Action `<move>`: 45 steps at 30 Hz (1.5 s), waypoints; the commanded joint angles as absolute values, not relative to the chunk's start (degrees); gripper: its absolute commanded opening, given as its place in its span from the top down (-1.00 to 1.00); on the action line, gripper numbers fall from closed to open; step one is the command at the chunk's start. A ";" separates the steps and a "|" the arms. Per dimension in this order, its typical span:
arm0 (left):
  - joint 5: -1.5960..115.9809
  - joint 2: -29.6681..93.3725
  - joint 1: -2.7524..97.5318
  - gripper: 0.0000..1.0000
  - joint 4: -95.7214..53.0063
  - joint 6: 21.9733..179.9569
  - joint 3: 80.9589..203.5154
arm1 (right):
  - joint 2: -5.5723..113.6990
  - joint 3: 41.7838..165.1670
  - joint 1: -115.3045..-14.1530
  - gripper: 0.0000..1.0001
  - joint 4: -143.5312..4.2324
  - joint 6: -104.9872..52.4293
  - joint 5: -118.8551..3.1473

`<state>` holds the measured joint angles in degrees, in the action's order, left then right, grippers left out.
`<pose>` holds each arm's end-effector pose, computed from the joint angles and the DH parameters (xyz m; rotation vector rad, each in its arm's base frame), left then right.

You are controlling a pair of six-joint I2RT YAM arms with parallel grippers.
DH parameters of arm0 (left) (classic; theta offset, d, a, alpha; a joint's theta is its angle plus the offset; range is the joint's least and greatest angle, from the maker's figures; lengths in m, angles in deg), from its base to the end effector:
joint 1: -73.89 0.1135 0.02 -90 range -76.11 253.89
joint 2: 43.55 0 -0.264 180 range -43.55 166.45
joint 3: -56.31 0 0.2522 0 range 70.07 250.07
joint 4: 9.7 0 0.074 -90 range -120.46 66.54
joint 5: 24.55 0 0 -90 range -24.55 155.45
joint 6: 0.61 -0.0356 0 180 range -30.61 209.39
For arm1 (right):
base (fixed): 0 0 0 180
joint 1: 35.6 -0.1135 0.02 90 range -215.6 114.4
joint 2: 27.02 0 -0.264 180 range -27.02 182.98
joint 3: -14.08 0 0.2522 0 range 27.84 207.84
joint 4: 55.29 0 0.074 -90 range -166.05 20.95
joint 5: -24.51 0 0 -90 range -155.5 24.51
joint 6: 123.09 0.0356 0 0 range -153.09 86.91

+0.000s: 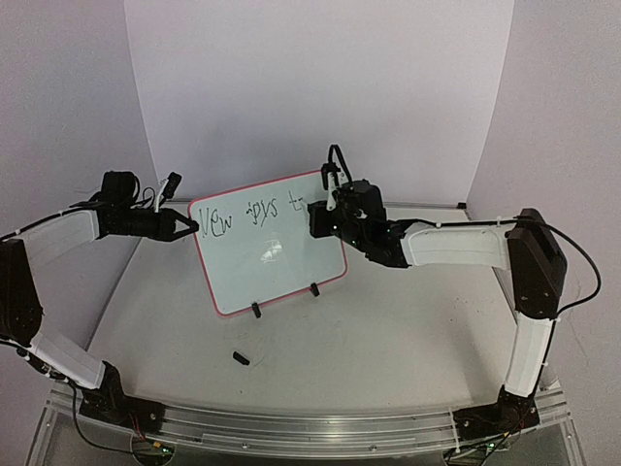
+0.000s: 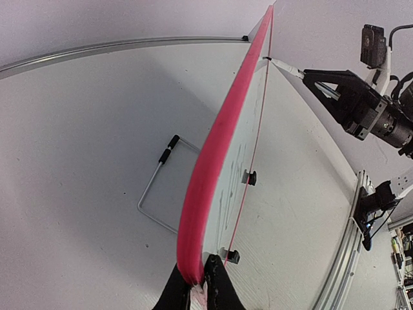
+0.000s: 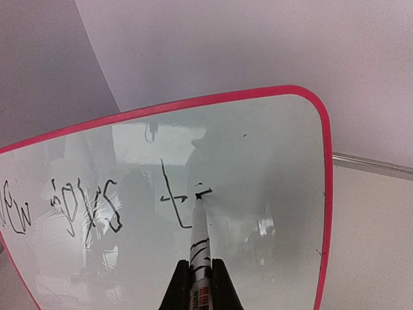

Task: Write a sentence on the whiteboard
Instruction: Write on the whiteboard with the whiteboard marker without the cap.

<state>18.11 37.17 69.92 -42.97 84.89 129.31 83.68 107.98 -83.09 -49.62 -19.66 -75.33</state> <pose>0.2989 -0.0470 0.2758 0.5808 2.0893 -0.9276 0.3165 0.3363 0.2665 -0.4052 1.7578 0.6167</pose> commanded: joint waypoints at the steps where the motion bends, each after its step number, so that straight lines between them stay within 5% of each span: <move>1: 23.56 38.62 70.05 1.00 -44.67 84.04 130.67 | 84.34 107.54 -82.83 1.00 -50.16 -19.67 -74.84; 45: 23.62 38.75 70.02 1.00 -44.72 83.94 130.77 | 86.21 111.55 -82.86 1.00 -50.91 -20.36 -77.79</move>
